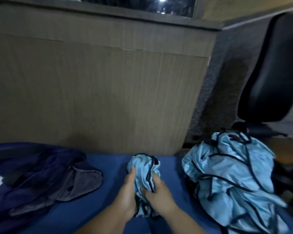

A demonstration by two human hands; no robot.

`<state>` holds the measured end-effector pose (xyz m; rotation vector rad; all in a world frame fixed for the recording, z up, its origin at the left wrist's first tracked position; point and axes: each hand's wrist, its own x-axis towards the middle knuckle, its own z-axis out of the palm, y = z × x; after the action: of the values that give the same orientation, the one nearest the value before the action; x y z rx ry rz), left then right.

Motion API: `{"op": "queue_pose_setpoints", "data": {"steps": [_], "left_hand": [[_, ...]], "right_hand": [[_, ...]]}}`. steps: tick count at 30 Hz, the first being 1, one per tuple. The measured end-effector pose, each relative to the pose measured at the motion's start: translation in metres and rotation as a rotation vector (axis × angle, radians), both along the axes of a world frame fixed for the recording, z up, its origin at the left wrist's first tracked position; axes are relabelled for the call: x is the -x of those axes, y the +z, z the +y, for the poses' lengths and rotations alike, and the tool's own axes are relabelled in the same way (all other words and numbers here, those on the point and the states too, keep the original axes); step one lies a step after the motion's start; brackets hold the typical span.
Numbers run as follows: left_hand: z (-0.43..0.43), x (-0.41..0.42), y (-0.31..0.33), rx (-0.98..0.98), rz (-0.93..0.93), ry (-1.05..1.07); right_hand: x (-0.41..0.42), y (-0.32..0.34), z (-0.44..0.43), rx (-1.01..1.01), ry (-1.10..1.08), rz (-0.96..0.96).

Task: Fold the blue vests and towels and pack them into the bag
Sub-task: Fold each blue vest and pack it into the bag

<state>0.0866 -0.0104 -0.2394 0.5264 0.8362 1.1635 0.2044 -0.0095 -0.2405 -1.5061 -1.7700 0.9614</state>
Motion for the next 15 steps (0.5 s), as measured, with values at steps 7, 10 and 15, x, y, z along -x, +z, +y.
{"op": "queue_pose_setpoints", "data": {"steps": [7,10,15], "left_hand": [[0.007,-0.075,0.087,-0.346,0.098,-0.060],[0.007,-0.119,0.130,-0.468,0.146,-0.149],[0.018,-0.179,0.165,-0.486,0.350,-0.295]], "right_hand": [[-0.069,0.082,-0.008,-0.434,-0.149,0.289],[-0.113,0.133,-0.012,-0.597,-0.301,0.290],[-0.198,0.171,0.001,-0.496,-0.641,0.073]]}}
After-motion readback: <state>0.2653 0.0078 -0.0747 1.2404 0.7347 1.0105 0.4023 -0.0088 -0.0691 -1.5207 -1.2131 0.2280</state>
